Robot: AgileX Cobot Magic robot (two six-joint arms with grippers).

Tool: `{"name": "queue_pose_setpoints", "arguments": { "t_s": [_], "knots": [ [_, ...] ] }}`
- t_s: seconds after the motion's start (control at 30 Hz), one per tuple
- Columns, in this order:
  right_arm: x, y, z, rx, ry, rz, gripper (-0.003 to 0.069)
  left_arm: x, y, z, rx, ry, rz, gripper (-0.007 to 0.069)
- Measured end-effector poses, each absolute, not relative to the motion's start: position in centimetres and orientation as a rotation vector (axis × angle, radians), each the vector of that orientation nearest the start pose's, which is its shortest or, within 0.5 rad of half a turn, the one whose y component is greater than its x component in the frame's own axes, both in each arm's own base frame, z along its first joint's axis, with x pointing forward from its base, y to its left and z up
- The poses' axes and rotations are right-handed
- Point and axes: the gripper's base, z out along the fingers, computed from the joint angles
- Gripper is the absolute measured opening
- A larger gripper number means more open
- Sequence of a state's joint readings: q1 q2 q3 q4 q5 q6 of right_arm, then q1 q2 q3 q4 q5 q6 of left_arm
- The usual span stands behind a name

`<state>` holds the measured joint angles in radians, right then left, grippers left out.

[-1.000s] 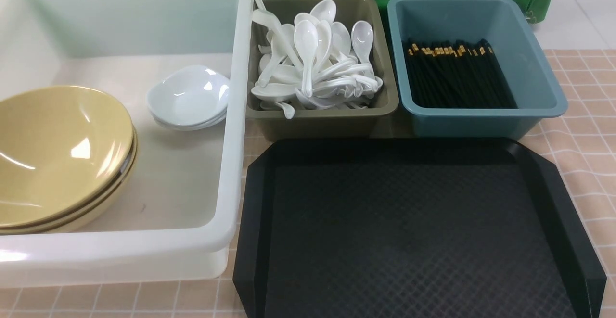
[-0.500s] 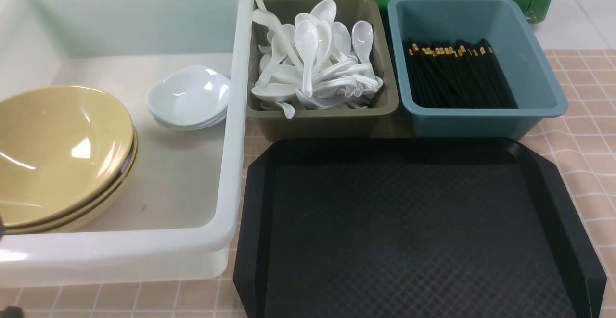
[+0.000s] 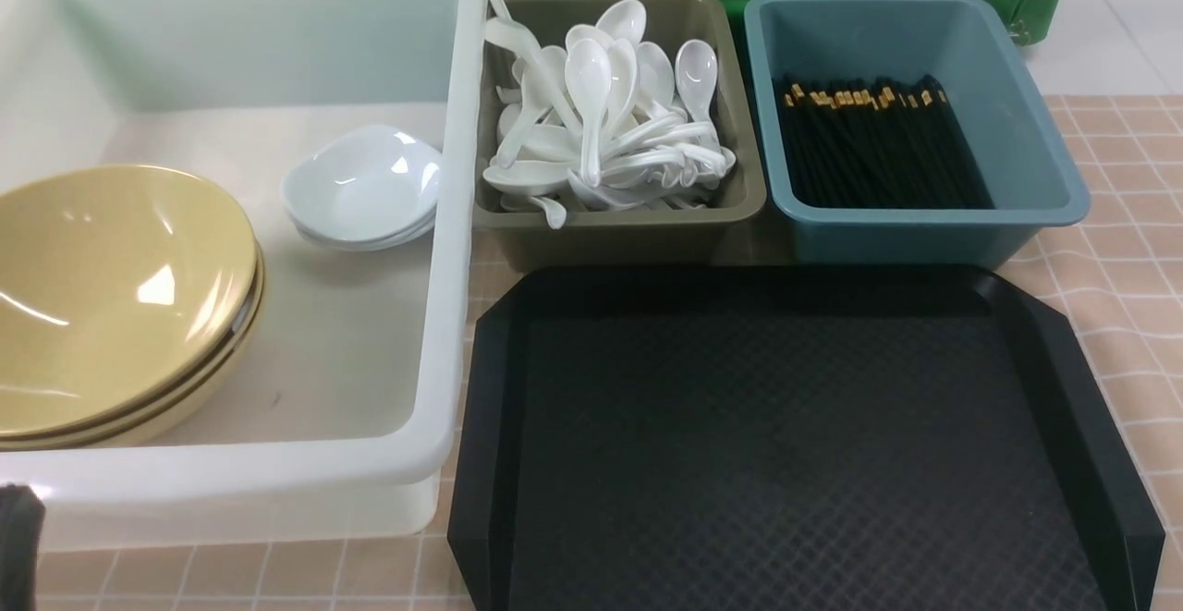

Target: On brown table put chopsticks spoon bowls plates into blue grey white boxes.

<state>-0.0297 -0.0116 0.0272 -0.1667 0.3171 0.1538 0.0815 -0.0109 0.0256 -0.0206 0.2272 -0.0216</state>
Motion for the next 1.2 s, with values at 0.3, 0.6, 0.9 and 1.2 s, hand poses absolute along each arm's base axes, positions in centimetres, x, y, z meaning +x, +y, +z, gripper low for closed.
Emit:
{"name": "queue_pose_setpoints", "arguments": {
  "t_s": [0.3, 0.6, 0.9, 1.2],
  "knots": [
    [5.38, -0.63, 17.64, 0.059, 1.811, -0.071, 0.0052, 5.41, 0.27, 17.75, -0.054, 1.803, 0.039, 0.0001],
    [5.37, -0.63, 17.63, 0.060, 1.813, -0.072, 0.0057, 5.41, 0.26, 17.75, -0.055, 1.803, 0.035, 0.0001],
    [5.37, -0.63, 17.63, 0.060, 1.813, -0.072, 0.0067, 5.41, 0.25, 17.74, -0.057, 1.804, 0.033, 0.0001],
    [5.37, -0.63, 17.63, 0.060, 1.813, -0.072, 0.0076, 5.41, 0.25, 17.74, -0.057, 1.804, 0.033, 0.0001]
  ]
}}
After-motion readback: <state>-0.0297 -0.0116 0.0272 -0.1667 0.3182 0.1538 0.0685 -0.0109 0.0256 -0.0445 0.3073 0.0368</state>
